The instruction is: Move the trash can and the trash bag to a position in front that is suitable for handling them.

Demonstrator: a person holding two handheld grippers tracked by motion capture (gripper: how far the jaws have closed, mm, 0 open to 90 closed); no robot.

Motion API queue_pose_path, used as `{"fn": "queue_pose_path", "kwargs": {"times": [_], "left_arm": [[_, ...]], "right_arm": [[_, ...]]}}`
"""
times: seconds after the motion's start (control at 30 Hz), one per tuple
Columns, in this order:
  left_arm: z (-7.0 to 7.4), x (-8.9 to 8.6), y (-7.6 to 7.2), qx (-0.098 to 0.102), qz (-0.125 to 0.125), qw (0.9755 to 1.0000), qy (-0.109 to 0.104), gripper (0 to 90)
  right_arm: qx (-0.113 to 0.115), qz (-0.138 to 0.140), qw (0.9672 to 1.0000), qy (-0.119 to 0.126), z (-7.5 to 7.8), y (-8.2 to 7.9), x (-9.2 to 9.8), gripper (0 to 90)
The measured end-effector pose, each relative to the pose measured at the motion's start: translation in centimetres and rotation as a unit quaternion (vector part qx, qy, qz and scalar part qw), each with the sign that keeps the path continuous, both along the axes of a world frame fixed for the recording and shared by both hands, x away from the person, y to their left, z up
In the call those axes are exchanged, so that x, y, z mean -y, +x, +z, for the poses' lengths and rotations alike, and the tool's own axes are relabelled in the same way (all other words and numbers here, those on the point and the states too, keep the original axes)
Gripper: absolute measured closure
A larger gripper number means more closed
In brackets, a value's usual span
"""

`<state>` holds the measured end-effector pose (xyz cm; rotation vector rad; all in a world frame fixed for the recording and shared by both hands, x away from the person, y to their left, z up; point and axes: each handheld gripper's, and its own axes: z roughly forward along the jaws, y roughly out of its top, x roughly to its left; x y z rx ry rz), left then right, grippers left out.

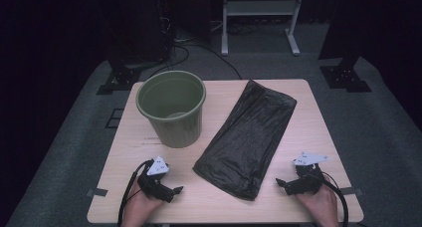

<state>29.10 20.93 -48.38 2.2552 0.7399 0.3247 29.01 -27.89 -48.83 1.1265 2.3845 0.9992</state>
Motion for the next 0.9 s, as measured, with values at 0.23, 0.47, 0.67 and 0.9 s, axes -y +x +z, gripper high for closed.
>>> {"fn": "queue_pose_path", "kwargs": {"times": [0.23, 0.47, 0.67, 0.9], "left_arm": [[0.0, 0.0, 0.0, 0.0, 0.0, 1.0, 0.0, 0.0], [0.0, 0.0, 0.0, 0.0, 0.0, 1.0, 0.0, 0.0], [0.0, 0.0, 0.0, 0.0, 0.0, 1.0, 0.0, 0.0], [0.0, 0.0, 0.0, 0.0, 0.0, 1.0, 0.0, 0.0]], "right_arm": [[-0.002, 0.001, 1.0, -0.007, 0.1, 0.0, -0.1, 0.0], [-0.005, 0.019, 0.9993, 0.033, 1.4, -0.3, -1.1, 0.0], [-0.001, 0.052, 0.9972, 0.054, 2.1, -0.5, -2.9, 4.8], [-0.002, 0.076, 0.9942, 0.076, 2.5, -0.6, -4.2, 12.9]]}}
